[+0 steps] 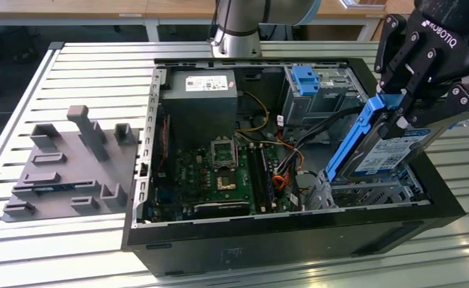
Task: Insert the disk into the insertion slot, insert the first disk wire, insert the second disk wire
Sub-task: 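Insert the disk into the insertion slot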
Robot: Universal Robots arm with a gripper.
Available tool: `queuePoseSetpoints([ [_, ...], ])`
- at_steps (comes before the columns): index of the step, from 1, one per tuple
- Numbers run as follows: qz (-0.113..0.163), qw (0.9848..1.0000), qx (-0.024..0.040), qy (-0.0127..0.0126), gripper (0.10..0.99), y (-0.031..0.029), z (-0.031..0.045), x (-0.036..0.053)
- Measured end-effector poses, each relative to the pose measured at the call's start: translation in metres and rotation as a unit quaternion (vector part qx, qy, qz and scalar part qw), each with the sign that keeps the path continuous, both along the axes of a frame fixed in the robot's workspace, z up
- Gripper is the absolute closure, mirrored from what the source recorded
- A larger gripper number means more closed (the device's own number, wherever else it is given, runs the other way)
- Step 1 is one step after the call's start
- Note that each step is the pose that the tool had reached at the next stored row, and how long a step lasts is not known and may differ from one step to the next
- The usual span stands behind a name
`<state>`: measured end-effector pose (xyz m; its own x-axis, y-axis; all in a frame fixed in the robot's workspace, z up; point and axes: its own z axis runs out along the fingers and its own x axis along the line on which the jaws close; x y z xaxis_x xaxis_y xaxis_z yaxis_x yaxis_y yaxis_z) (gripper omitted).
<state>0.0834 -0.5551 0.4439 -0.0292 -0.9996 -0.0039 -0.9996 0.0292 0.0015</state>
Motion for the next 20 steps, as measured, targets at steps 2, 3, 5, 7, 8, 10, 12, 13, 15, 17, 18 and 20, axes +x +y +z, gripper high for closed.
queuePoseSetpoints([
  [2, 0.000, 1.0000, -0.0001, 0.0000, 0.722, 0.0001, -0.0007, 0.0000],
  [3, 0.000, 1.0000, -0.0001, 0.0000, 0.722, 0.0001, -0.0011, 0.0000],
  [5, 0.000, 1.0000, 0.0000, 0.0000, 0.722, 0.0001, -0.0022, 0.0000],
  [7, 0.000, 1.0000, 0.0001, 0.0000, 0.722, 0.0001, -0.0033, 0.0001],
  [8, 0.000, 1.0000, 0.0002, 0.0000, 0.722, 0.0001, -0.0039, 0.0001],
  [10, 0.000, 1.0000, 0.0004, 0.0000, 0.722, 0.0001, -0.0050, 0.0001],
  [12, 0.000, 1.0000, 0.0008, 0.0000, 0.722, 0.0001, -0.0061, 0.0001],
  [13, 0.000, 1.0000, 0.0011, 0.0000, 0.722, 0.0001, -0.0067, 0.0001],
  [15, 0.000, 1.0000, 0.0019, 0.0000, 0.722, 0.0001, -0.0078, 0.0001],
  [17, 0.000, 1.0000, 0.0031, 0.0000, 0.722, 0.0001, -0.0088, 0.0001],
  [18, 0.000, 1.0000, 0.0037, 0.0000, 0.722, 0.0001, -0.0093, 0.0001],
  [20, 0.000, 1.0000, 0.0048, 0.0000, 0.722, 0.0001, -0.0106, 0.0001],
])
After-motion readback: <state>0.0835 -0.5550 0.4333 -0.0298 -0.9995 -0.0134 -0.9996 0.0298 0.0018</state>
